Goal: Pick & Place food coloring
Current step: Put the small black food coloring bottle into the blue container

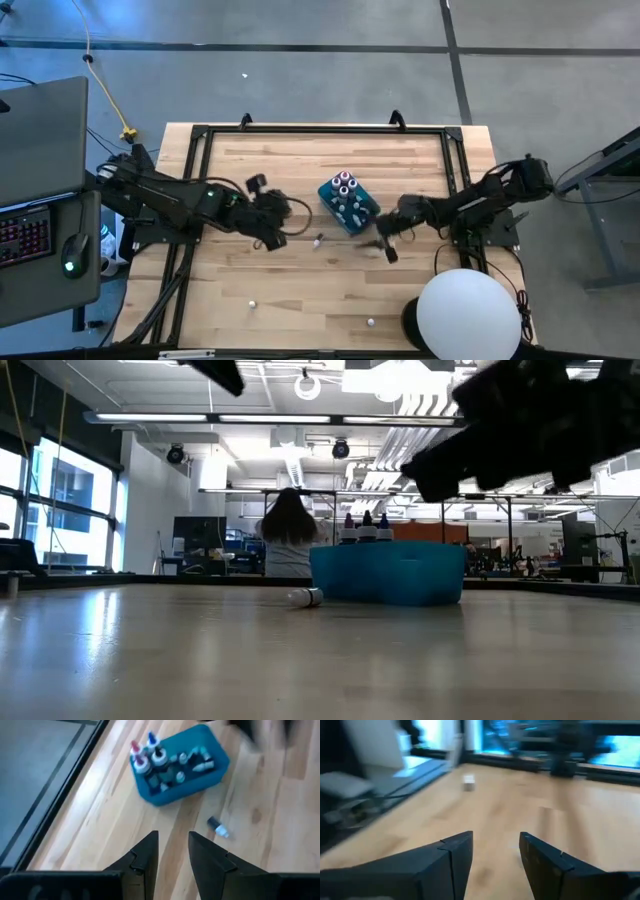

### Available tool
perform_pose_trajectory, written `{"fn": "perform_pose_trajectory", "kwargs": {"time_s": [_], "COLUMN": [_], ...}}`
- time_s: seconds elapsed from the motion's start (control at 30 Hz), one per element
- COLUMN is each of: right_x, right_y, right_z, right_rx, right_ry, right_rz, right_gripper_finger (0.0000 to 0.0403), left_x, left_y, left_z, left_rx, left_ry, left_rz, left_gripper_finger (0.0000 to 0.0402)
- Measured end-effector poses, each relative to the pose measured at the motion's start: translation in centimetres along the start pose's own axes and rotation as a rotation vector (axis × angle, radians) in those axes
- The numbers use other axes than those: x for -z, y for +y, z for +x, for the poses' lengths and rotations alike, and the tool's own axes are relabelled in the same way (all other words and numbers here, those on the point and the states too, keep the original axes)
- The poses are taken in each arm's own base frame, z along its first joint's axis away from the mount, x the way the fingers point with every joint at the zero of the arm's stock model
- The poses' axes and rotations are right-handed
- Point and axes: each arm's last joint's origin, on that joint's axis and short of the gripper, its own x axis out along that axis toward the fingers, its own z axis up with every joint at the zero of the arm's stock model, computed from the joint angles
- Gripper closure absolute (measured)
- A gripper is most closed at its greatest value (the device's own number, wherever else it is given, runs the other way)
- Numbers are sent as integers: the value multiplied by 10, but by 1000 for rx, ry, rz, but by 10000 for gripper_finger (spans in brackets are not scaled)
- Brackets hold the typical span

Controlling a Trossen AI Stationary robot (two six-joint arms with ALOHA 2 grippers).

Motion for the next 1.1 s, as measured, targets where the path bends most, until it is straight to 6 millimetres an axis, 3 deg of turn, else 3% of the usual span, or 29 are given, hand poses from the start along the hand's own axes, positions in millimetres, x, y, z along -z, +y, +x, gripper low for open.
{"fn": "perform_pose_trajectory", "kwargs": {"time_s": [0.17, 0.4, 0.57, 0.8, 1.1], "right_x": [-8, -8, 4, 28, 28], "right_y": [44, 90, 95, 99, 103], "right_z": [21, 37, 61, 101, 107], "right_rx": [-192, -569, -594, -797, -817], "right_ry": [60, 45, 109, 180, 177], "right_rz": [-89, -171, -149, -72, -37], "right_gripper_finger": [249, 249, 249, 249, 249], "left_x": [30, 77, 107, 117, 116], "left_y": [3, 3, 4, 4, 4], "left_z": [-1, 19, 37, 46, 46], "left_rx": [81, 380, 400, 384, 406], "left_ry": [-81, -358, -444, -486, -500], "left_rz": [-9, -55, -85, -128, -133], "left_gripper_finger": [299, 299, 299, 299, 299]}}
